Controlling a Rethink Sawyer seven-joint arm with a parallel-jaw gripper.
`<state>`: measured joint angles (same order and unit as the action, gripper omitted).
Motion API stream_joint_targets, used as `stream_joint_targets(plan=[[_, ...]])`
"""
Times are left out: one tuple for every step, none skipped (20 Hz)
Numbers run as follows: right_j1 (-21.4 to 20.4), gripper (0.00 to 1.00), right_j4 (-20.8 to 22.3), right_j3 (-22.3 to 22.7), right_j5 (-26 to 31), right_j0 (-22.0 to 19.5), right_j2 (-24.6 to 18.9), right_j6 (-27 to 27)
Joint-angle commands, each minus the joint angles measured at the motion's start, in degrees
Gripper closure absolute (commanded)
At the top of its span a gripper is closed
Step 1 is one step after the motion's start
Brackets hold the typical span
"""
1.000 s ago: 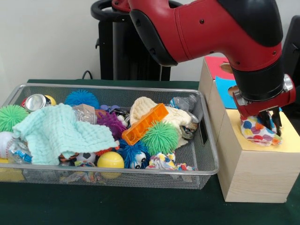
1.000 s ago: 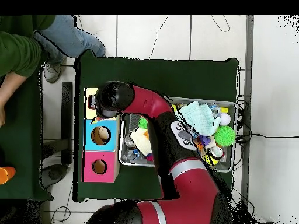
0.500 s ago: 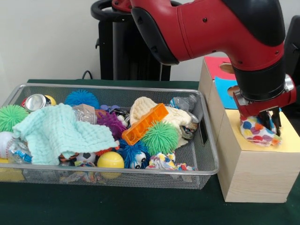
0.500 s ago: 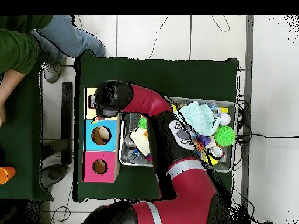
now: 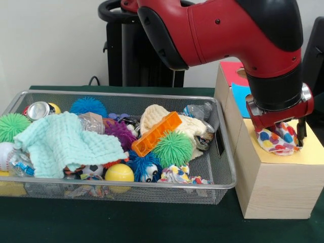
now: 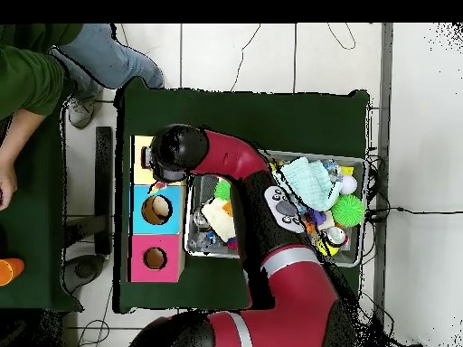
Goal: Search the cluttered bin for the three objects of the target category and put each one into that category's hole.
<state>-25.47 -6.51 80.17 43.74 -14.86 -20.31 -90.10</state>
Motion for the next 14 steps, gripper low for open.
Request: stream_joint_targets(plan=[[5.4, 0.0, 4.3, 0.1, -2.6, 0.0, -0.6, -0.7], [5.3, 0.0, 4.3, 0.1, -2.5, 0.0, -0.5, -0.8], [5.2, 0.0, 4.3, 0.0, -2.7, 0.1, -0.4, -1.0], [5.2, 0.0, 4.3, 0.0, -3.0, 0.2, -0.3, -1.2], [4.8, 0.0, 4.4, 0.4, -3.3, 0.2, -0.1, -1.5], [4.4, 0.0, 4.5, 0.7, -3.6, 0.2, 0.1, -1.7], [4.4, 0.0, 4.5, 1.0, -3.8, -0.2, -0.2, -1.3], [4.4, 0.0, 4.5, 1.2, -4.0, -0.5, -0.6, -0.8], [4.4, 0.0, 4.4, 1.5, -4.5, -1.0, -1.1, -0.2], [4.4, 0.0, 4.5, 1.8, -5.2, -1.2, -1.5, 0.0], [4.2, 0.0, 4.5, 2.2, -5.9, -1.3, -1.5, -0.1], [4.0, 0.0, 4.6, 2.5, -6.6, -1.3, -1.6, -0.2], [3.5, 0.0, 4.6, 3.4, -7.4, -1.6, -2.0, -0.1], [3.0, 0.0, 4.5, 3.9, -7.9, -1.9, -2.3, 0.0]])
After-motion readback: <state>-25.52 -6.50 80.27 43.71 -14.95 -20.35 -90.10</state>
